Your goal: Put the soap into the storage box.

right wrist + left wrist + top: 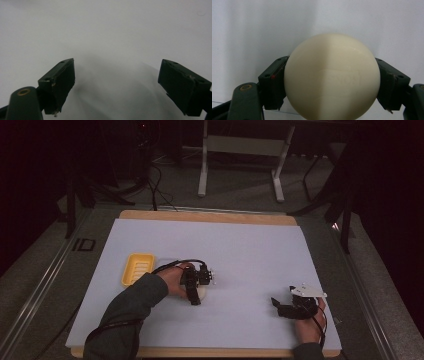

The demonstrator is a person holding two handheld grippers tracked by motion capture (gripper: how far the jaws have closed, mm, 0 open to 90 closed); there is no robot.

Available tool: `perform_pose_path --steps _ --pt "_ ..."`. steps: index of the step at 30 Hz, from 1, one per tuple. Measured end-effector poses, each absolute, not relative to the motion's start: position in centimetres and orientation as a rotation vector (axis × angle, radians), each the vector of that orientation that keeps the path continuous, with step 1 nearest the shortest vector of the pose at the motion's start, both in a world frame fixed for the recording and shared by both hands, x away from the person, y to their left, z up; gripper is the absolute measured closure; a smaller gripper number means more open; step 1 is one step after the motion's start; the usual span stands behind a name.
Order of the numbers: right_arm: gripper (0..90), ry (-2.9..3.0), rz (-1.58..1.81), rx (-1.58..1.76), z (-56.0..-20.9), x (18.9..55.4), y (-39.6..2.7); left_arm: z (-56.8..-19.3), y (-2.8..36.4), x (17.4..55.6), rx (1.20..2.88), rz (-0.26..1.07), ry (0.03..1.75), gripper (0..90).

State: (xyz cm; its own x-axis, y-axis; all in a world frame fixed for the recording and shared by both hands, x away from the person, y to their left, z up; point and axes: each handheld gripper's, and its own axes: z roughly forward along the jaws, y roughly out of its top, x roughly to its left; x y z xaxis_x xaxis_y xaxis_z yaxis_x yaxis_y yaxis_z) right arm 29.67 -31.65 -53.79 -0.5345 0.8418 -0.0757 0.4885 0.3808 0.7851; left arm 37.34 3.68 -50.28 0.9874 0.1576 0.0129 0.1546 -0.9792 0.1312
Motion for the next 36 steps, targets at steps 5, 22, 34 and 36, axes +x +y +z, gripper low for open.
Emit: perform_pose_path --steps 5,22,34,36 --pt "14.0 2.176 1.004 1.144 -53.8 29.7 -31.7 -49.9 3.6 37.5 2.992 0.030 0.237 22.8" --pt "14.0 2.175 1.004 1.142 -53.8 29.7 -31.7 -48.3 3.7 37.7 2.975 0.041 0.257 22.8" --pt "14.0 2.174 1.003 1.142 -53.8 29.7 -31.6 -47.2 4.3 38.1 2.966 0.046 0.286 22.8" --pt "14.0 2.175 1.003 1.141 -53.8 29.7 -31.6 -47.1 4.4 38.2 2.958 0.045 0.302 22.9"
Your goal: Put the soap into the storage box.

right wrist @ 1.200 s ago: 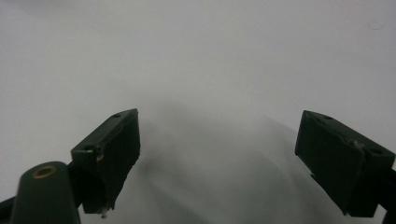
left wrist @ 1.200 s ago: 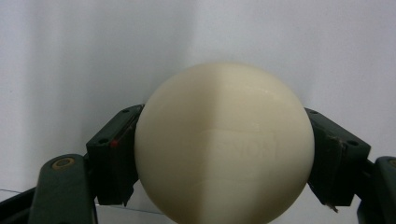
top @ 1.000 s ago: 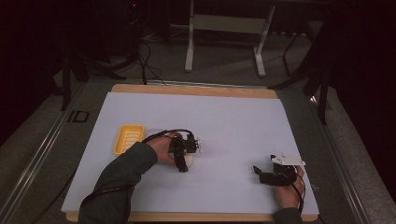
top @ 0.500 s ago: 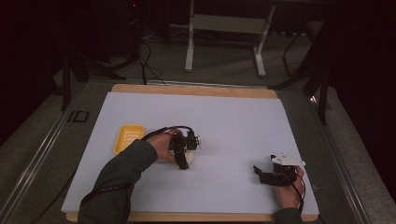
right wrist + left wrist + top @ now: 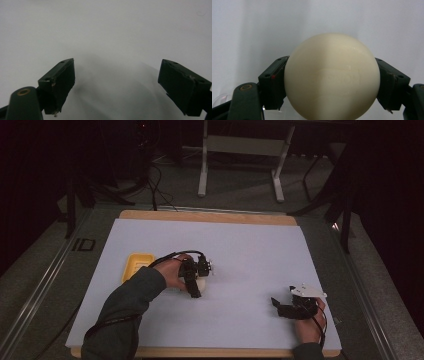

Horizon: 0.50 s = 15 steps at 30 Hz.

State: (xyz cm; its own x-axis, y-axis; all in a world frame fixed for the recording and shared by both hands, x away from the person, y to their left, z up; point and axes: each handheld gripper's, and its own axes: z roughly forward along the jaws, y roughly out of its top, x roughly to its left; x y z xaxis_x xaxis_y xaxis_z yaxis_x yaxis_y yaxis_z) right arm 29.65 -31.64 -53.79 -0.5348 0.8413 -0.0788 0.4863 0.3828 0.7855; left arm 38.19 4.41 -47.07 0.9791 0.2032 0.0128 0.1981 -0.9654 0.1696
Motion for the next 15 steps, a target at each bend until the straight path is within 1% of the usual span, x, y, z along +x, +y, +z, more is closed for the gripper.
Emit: perform_pose_path --steps 15 --pt "14.0 2.176 1.004 1.142 -53.79 29.65 -31.64 -46.28 5.47 38.77 2.942 0.058 0.354 22.9"
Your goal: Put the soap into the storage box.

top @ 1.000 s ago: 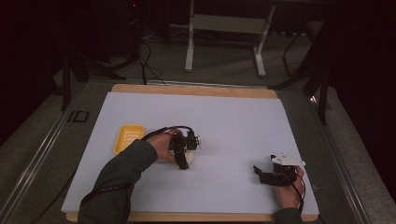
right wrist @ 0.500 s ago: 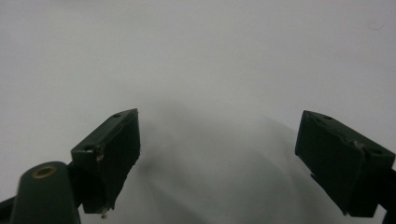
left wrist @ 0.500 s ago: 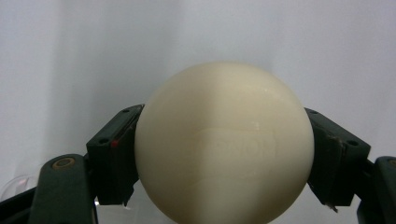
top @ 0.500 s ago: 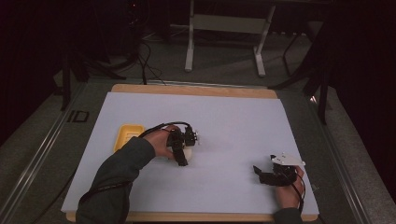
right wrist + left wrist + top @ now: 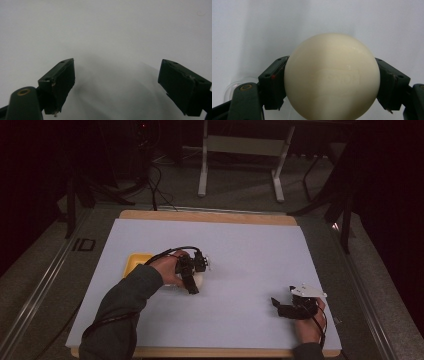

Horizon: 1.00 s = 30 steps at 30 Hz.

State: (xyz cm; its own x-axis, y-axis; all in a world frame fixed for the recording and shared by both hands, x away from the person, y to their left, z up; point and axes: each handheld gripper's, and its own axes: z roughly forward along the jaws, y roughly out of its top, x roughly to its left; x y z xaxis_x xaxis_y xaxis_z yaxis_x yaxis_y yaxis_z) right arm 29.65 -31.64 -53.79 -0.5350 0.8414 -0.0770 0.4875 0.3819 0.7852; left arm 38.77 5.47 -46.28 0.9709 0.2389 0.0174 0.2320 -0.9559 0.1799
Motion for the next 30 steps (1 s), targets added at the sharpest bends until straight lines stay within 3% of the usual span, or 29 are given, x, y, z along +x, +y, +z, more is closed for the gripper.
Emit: perform_pose_path --steps 30 --pt "14.0 2.174 1.008 1.143 -53.8 29.6 -31.7 -45.2 7.7 39.7 2.903 0.070 0.470 22.9"
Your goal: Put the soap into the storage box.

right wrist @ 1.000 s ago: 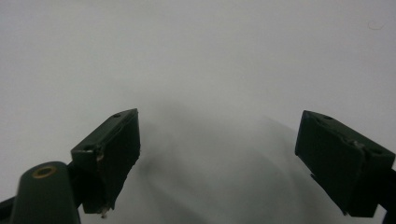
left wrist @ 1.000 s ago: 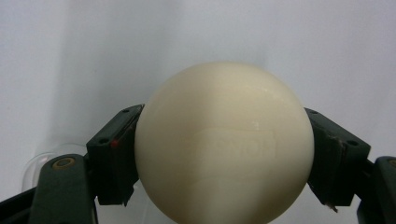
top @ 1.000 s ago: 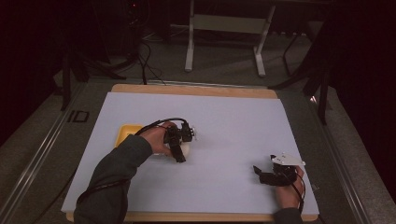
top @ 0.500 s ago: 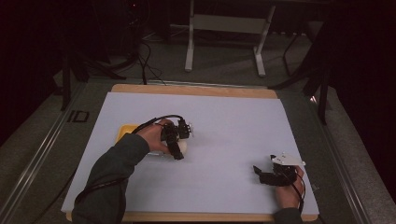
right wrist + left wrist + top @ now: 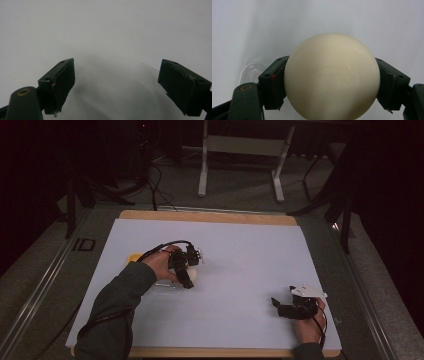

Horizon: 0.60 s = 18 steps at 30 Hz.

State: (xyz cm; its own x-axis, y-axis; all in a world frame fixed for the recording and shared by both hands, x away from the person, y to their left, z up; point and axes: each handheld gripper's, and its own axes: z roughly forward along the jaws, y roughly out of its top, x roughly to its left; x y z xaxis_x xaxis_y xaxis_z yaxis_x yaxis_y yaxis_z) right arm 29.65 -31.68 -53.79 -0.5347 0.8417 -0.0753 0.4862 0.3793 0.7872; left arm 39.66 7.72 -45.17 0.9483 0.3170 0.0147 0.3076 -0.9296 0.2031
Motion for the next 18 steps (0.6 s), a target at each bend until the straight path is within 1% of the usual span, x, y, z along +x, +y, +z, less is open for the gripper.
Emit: perform_pose_path --steps 18 --pt "14.0 2.173 1.008 1.142 -53.8 29.6 -31.7 -44.3 9.6 40.0 2.878 0.083 0.541 22.8"
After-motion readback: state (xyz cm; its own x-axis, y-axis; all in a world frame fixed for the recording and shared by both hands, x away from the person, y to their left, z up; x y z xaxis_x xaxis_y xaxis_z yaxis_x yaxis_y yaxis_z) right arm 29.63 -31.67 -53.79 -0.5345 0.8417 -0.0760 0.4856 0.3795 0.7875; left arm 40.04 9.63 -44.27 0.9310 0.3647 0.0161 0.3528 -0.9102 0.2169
